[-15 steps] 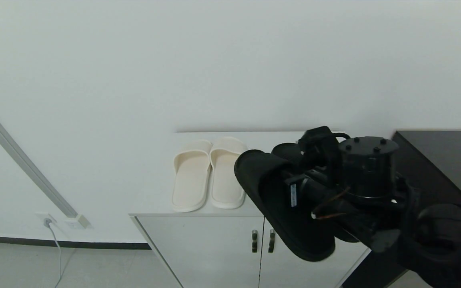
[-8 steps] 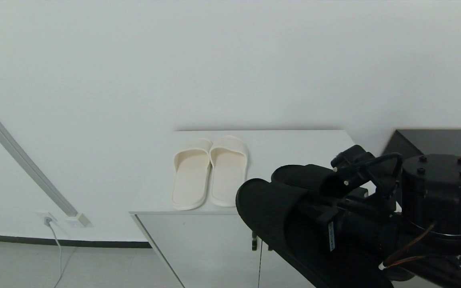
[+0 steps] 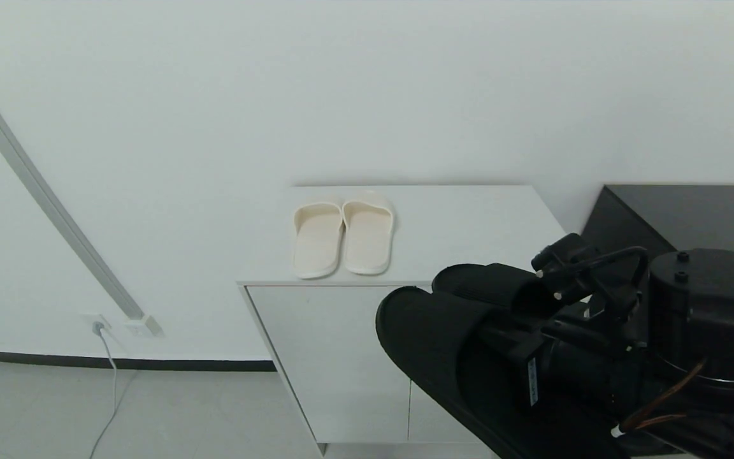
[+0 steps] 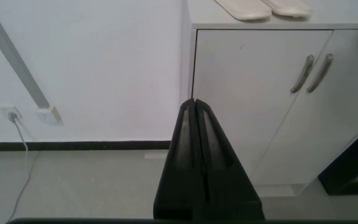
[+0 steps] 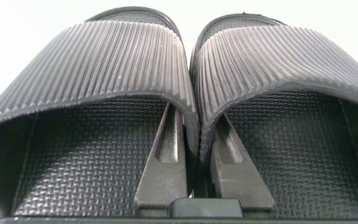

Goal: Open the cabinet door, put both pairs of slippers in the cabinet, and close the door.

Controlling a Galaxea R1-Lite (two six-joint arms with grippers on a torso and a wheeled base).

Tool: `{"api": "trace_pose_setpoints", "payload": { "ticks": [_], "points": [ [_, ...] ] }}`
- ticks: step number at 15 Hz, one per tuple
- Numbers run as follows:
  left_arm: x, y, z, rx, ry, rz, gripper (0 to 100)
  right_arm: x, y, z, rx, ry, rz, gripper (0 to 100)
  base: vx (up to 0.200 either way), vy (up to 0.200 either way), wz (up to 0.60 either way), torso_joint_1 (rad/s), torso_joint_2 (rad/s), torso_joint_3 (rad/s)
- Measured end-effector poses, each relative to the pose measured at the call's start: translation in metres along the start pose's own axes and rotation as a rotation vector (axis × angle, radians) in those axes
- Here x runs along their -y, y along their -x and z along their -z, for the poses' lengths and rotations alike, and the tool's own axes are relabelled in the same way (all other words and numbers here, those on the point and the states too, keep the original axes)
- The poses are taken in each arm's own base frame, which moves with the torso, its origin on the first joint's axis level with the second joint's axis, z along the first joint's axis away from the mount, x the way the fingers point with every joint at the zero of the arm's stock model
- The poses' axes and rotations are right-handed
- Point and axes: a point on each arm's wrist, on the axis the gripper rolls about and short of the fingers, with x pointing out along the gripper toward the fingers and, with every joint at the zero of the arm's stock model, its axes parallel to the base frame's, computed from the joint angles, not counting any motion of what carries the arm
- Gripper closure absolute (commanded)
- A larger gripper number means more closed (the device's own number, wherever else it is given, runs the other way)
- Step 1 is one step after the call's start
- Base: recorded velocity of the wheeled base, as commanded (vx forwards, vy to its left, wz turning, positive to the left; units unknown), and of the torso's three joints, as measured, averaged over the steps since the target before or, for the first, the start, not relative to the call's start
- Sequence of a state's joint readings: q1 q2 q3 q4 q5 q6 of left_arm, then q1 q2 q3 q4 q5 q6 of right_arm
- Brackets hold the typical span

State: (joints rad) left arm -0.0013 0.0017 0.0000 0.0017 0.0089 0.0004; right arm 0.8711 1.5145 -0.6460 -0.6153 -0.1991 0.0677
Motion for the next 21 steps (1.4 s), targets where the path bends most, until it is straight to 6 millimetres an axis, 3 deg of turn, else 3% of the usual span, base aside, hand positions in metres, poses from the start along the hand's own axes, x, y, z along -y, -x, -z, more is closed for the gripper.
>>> {"api": "trace_pose_setpoints", "payload": {
  "ticks": [9,17,18,21],
  "points": [
    [0.0,0.0,0.0,0.0,0.0,-0.001,100,0.01,0.011,0.004,0.035,0.029,-0.038,100,0.0,0.0,0.0,0.0,0.0,0.0],
    [0.0,0.0,0.0,0.0,-0.004,0.0,100,0.009,0.014,0.01,0.013,0.035,-0.091,100,0.0,0.0,0.0,-0.193,0.45,0.25],
    [0.0,0.0,0.0,0.0,-0.005,0.001,0,0.009,0.014,0.011,0.011,0.035,-0.09,100,0.0,0.0,0.0,-0.232,0.56,0.31],
    [0.0,0.0,0.0,0.0,-0.005,0.001,0,0.009,0.014,0.014,-0.001,0.035,-0.087,100,0.0,0.0,0.0,-0.217,0.53,0.318]
  ]
}}
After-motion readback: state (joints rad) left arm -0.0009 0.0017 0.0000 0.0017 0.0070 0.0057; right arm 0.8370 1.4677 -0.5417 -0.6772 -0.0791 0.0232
